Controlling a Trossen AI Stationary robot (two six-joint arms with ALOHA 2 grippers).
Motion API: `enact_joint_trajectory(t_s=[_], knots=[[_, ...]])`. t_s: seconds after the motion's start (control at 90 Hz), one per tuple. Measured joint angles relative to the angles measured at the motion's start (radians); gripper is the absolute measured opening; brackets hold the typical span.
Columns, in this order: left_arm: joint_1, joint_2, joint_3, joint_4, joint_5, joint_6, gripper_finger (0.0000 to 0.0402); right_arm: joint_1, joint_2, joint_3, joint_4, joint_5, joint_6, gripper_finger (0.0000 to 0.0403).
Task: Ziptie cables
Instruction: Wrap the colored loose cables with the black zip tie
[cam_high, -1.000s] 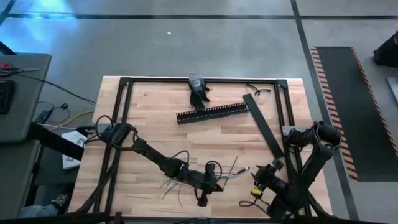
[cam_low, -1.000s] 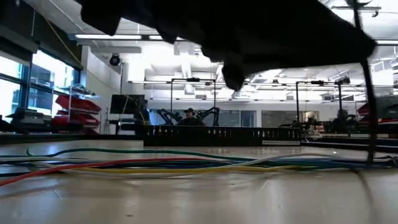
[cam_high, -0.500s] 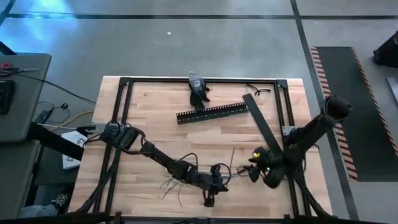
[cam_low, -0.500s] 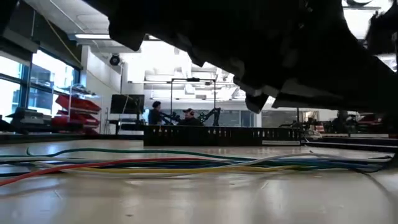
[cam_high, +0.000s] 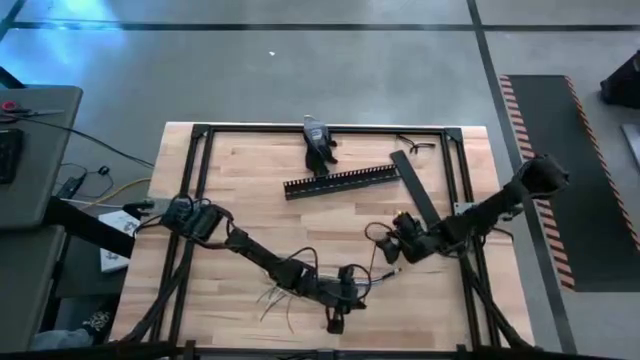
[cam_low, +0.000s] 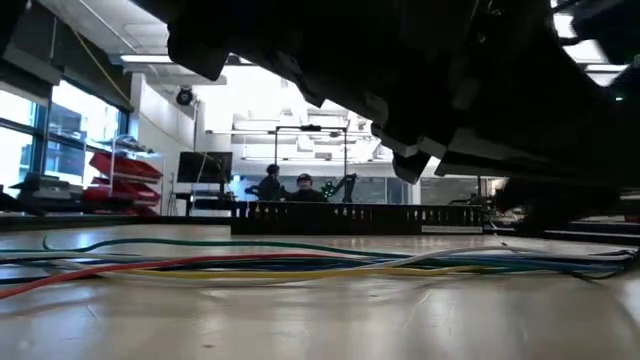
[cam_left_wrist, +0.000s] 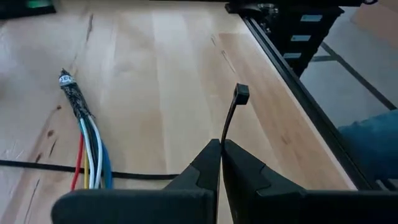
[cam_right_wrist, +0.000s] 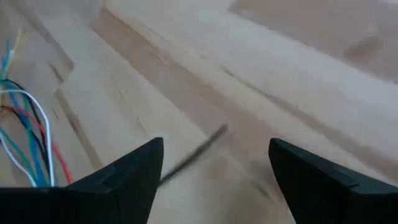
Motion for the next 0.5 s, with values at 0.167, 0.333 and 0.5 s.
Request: enact_joint_trajectory(t_s=[0.167, 0.333, 0.5], knots=[[0.000, 0.000, 0.000, 0.000, -0.015, 0.000, 0.0000, -0.075, 0.051, 0.000, 0.091, -0.092, -0.070, 0.0279], [-0.001, 0.000, -0.001, -0.001, -0.017, 0.000, 0.0000, -0.100, 0.163, 0.001, 0.205, -0.162, -0.120, 0.0279], [-0.002, 0.000, -0.001, -0.004, -0.017, 0.000, 0.0000, -0.087, 0.197, 0.004, 0.257, -0.165, -0.119, 0.0279]])
